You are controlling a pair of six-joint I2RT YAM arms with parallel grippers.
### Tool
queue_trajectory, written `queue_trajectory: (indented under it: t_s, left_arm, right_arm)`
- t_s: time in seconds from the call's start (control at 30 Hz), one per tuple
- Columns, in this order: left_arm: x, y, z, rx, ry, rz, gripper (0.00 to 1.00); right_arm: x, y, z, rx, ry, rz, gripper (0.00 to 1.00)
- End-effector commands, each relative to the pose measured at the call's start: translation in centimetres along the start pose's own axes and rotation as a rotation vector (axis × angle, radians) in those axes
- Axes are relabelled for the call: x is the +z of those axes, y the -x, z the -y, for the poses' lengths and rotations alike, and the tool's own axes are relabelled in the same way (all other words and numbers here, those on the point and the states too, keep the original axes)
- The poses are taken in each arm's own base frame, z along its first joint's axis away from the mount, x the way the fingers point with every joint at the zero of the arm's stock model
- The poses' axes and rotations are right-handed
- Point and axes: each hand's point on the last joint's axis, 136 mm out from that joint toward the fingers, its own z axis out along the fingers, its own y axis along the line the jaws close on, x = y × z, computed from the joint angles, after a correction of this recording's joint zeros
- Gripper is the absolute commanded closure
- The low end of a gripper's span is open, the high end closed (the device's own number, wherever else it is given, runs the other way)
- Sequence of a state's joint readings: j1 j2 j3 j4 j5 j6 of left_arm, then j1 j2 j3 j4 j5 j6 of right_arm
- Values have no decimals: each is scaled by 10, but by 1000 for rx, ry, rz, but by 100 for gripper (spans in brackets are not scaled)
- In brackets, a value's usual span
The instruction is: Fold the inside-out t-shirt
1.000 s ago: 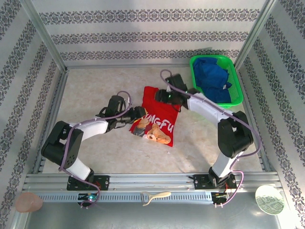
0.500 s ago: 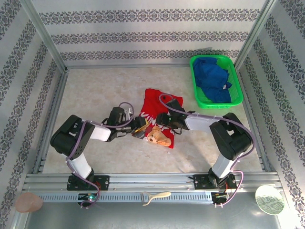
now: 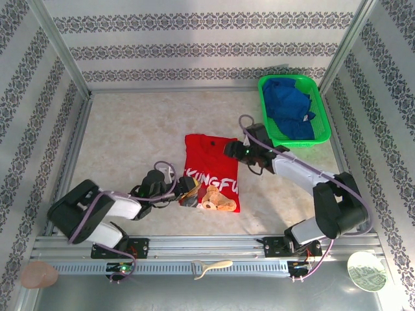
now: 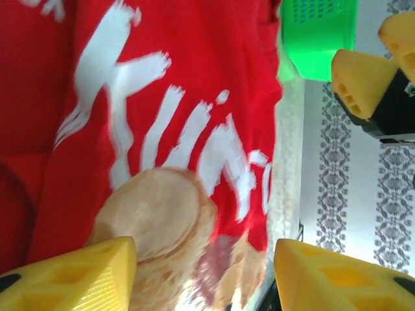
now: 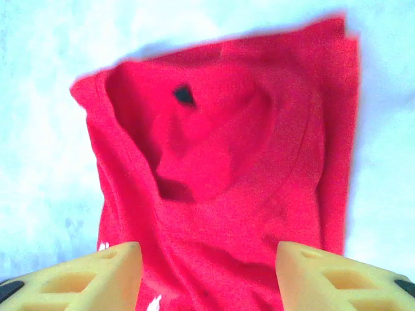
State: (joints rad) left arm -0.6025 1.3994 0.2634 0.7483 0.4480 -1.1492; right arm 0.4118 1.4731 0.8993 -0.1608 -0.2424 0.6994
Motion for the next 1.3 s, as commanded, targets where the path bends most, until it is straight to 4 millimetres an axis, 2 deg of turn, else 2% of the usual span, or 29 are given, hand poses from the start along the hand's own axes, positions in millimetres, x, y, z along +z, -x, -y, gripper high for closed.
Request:
queue_trajectory:
  t_s: [0.0,0.1,0.17,0.3,0.53,0.63,0.8,0.83,0.93,0.97,1.27]
  left_arm:
    - [-11,12,9,142,159,0,40]
    - [-19,23,32,235,188,4,40]
    - [-16,22,39,238,169,-18,40]
    - [0,8,34,201,136,-70,40]
    - [23,-23,7,174,147,-146,40]
    - [29,-35,-13,149,169,-170,40]
    - [30,-50,-46,73,195,-180,41]
    - [29,-53,-51,60,197,-180,41]
    - [28,-60,-63,34,210,-182,42]
    - [27,-62,-66,31,213,-182,42]
    - [22,-74,-90,-5,257,-189,43]
  right_arm:
    - [0,8,11,-94,-108,-24,43]
    - [17,14,17,-127,-157,-56,44]
    - [28,15,23,-136,-193,-71,45]
    - [45,17,30,-156,-246,-86,46]
    - [64,17,42,-184,-319,-110,48]
    - [70,19,47,-188,-340,-114,53]
    - [79,26,52,-192,-348,-138,77]
    - [79,27,52,-193,-345,-143,78]
    - [80,33,53,-195,-342,-146,97]
    - [79,35,53,-197,-342,-146,100]
    - [56,80,57,-177,-363,-42,100]
